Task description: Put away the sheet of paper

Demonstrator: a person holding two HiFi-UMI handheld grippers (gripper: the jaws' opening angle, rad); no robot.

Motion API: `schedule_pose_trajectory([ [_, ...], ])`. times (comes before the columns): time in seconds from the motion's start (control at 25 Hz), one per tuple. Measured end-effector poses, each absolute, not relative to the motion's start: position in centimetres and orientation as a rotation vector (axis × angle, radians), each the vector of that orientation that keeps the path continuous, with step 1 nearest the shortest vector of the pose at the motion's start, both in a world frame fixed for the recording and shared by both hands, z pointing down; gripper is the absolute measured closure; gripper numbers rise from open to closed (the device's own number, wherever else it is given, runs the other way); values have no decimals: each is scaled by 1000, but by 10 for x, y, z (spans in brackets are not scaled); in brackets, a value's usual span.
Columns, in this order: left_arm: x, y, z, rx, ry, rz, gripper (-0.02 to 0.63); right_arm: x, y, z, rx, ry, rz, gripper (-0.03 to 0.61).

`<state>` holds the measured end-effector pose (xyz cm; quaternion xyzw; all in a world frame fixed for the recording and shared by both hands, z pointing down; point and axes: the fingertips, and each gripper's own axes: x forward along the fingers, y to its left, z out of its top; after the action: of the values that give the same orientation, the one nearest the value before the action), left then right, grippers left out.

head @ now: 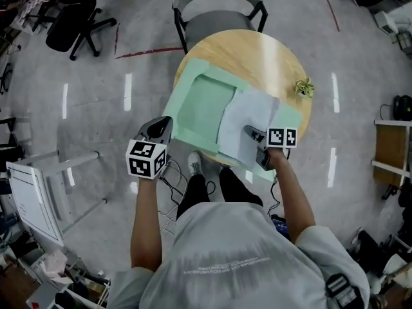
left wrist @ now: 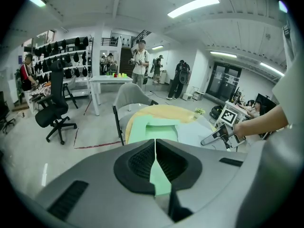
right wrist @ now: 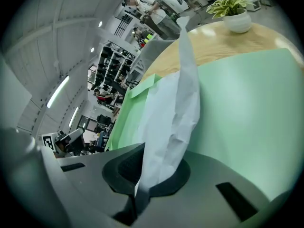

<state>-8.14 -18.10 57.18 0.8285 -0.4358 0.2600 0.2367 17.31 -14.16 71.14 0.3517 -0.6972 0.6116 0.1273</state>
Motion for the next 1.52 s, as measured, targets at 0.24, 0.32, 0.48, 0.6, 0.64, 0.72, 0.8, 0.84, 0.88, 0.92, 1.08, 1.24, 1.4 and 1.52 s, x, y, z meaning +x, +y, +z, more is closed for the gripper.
schedule_pose_trajectory([
  [0.24, -94, -183, 573, 2249, -1216, 712, 589, 159, -148, 710, 1009, -2035, 1820, 549],
  [0.32, -97, -185, 573, 2245, -1220, 708, 589, 153, -151, 710, 1008, -2033, 1855, 549],
  [0.48, -101, -185, 576, 2244, -1209, 707, 589, 138, -154, 711, 1000, -2030, 1902, 549],
  [0.6, -103, -186, 576, 2246, -1201, 708, 589, 128, -157, 711, 1008, -2028, 1916, 549],
  [0.64, -104, -187, 576, 2245, -1201, 707, 589, 125, -158, 712, 1007, -2027, 1921, 549],
  [0.72, -106, -188, 575, 2244, -1202, 702, 589, 118, -161, 712, 1002, -2025, 1934, 549],
  [0.8, -111, -189, 576, 2239, -1207, 699, 589, 112, -165, 712, 999, -2027, 1946, 549],
  [0.84, -114, -190, 576, 2235, -1210, 697, 589, 108, -168, 713, 999, -2028, 1952, 549],
  [0.88, -118, -191, 577, 2230, -1214, 695, 589, 105, -170, 713, 998, -2028, 1955, 549],
  [0.92, -123, -192, 577, 2226, -1216, 693, 589, 101, -172, 713, 996, -2028, 1958, 549],
  [1.08, -138, -195, 580, 2210, -1222, 693, 589, 84, -180, 714, 987, -2024, 1973, 549],
  [1.24, -150, -199, 584, 2202, -1220, 692, 589, 69, -186, 717, 980, -2020, 2002, 549],
  [1.4, -159, -202, 589, 2198, -1211, 695, 589, 56, -190, 721, 963, -2022, 2046, 549],
  [1.52, -166, -204, 593, 2196, -1205, 698, 589, 49, -196, 722, 962, -2032, 2091, 549],
])
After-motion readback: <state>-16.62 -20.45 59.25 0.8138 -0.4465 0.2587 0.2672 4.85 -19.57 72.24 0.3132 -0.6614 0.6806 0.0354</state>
